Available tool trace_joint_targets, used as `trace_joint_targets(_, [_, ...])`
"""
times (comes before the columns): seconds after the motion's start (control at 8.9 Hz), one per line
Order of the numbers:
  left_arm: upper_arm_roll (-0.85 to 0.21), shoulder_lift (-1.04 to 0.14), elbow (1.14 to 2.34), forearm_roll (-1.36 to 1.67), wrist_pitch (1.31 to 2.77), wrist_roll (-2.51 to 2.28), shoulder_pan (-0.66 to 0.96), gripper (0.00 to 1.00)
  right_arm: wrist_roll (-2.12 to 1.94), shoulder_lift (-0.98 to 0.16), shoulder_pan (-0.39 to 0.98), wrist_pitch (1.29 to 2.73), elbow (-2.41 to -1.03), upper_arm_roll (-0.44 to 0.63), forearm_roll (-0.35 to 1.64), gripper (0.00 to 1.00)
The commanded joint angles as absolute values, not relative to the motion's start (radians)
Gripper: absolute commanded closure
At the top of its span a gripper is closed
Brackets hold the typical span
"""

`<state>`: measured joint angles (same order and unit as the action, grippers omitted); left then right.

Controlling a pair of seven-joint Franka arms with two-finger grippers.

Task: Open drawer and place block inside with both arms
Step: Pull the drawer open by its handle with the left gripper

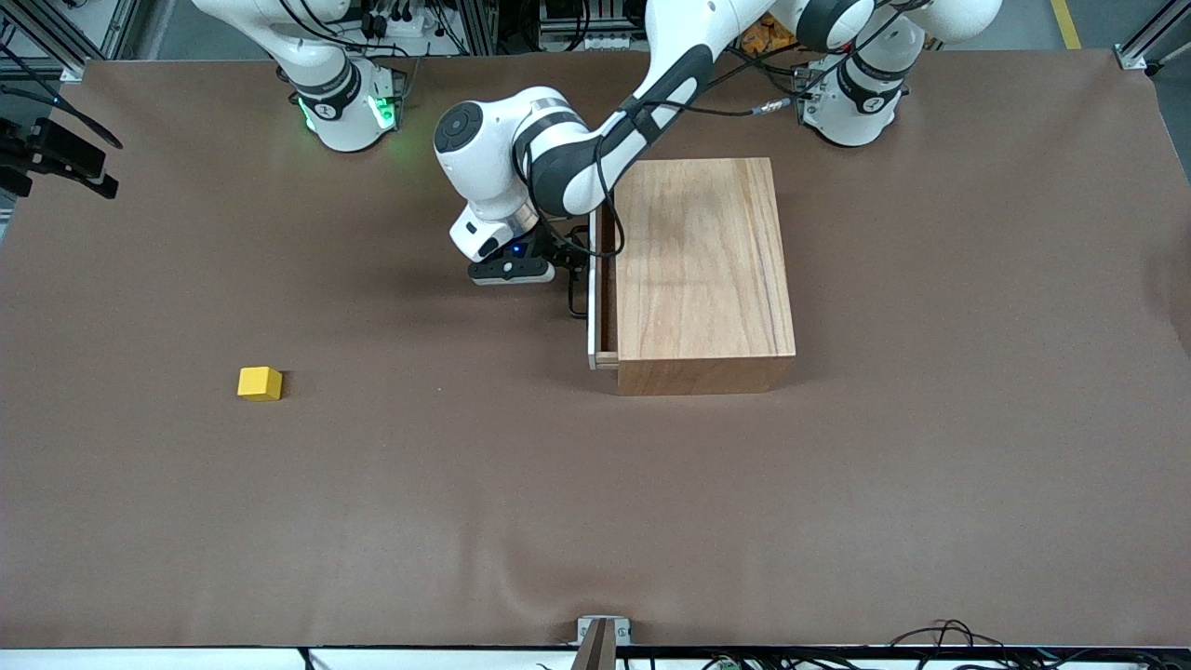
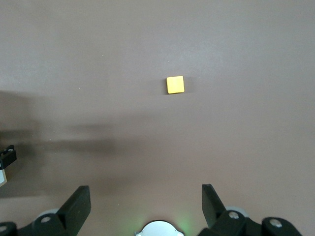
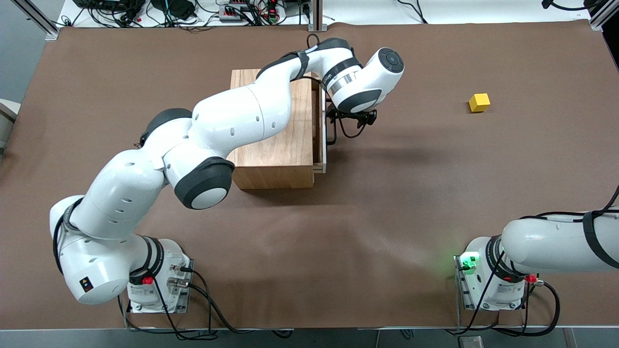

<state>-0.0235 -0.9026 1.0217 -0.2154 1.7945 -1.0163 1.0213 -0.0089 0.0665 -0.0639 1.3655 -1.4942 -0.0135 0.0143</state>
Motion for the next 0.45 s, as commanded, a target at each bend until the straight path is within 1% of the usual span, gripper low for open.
trace_joint_targets(0.0, [-0.018,-0.919,0.992,-0.207,1.839,-1.029,1.035,0.0,0.002,0.055,-0.072,1.358,-1.473,-0.018,0.025,0.0])
trace_joint_targets(0.34, [-0.021,-0.919,0.992,-0.207,1.87,-1.029,1.037,0.0,0.002,0.055,-0.072,1.358,-1.473,-0.018,0.025,0.0])
